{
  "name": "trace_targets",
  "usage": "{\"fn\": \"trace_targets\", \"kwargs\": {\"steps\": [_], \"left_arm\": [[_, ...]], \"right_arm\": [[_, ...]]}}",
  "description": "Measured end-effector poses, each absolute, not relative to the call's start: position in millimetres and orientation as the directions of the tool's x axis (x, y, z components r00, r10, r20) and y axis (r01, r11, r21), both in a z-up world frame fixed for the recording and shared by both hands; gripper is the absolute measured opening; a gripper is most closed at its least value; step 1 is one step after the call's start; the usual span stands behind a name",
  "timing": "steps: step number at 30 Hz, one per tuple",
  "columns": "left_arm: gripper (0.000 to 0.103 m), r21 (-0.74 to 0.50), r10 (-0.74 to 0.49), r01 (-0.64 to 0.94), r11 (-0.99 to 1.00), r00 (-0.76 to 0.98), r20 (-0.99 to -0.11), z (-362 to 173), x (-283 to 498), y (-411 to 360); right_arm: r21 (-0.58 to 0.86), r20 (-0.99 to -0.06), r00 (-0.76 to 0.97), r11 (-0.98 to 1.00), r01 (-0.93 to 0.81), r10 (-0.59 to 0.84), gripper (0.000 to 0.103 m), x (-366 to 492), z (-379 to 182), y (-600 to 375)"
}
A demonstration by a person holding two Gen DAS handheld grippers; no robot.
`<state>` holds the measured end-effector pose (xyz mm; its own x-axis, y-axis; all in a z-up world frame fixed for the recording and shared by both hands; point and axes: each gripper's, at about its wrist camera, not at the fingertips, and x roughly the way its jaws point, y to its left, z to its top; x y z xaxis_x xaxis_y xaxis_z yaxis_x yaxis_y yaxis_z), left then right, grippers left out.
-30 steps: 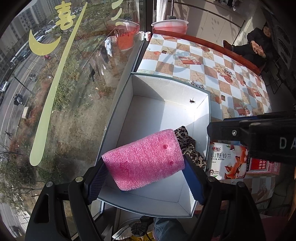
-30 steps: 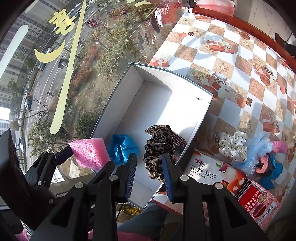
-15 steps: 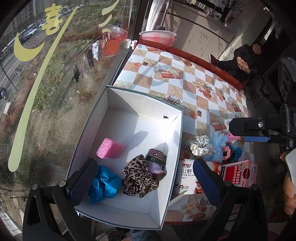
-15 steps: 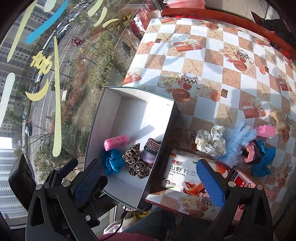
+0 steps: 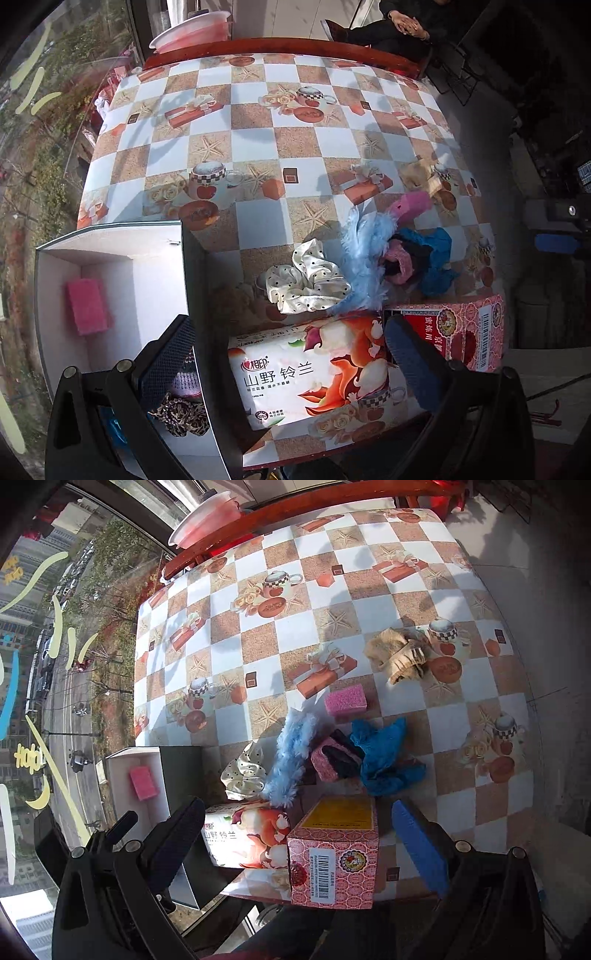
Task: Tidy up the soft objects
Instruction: 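Move both tools back toward the pile of soft items, then grasp the cream polka-dot cloth with the left tool while the right tool grasps the blue cloth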
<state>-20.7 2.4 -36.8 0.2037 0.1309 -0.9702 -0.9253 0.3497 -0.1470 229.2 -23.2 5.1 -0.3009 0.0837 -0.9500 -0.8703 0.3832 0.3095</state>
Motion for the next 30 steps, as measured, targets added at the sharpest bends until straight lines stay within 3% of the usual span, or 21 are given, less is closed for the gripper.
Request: {"fn": "trace_targets", "kwargs": {"steps": [8,17,22,30], "left_arm": [[0.103,-0.074,-0.026,-0.919,0.386,0.07,-0.997,-97.6,18.8,30.3],[0.103,0.002,-0.165,-0.912,0.409,-0.076,-0.983,-149.2,33.1,51.3],[0.103,0.091,-0.125,-0.894,0.438,-0.161,-0.979,-165.7,46.1,67.3],[0.103,0.116,0.028,-0.938,0.326,-0.114,-0.993,-134.2,42.2,116.2]], "right_arm": [[0.261,-0.94,-0.326,0.405,-0.876,-0.098,0.102,269.0,-82.2,-24.5],[0.333,-0.866,-0.429,0.343,-0.878,-0.256,0.102,250.8,-168.1,-5.9],[0.235,-0.898,-0.319,0.283,-0.93,-0.303,0.102,248.0,-189.5,-3.7],[0.075,-0.969,-0.16,0.397,-0.915,-0.186,0.102,325.6,-170.3,-14.7]]}}
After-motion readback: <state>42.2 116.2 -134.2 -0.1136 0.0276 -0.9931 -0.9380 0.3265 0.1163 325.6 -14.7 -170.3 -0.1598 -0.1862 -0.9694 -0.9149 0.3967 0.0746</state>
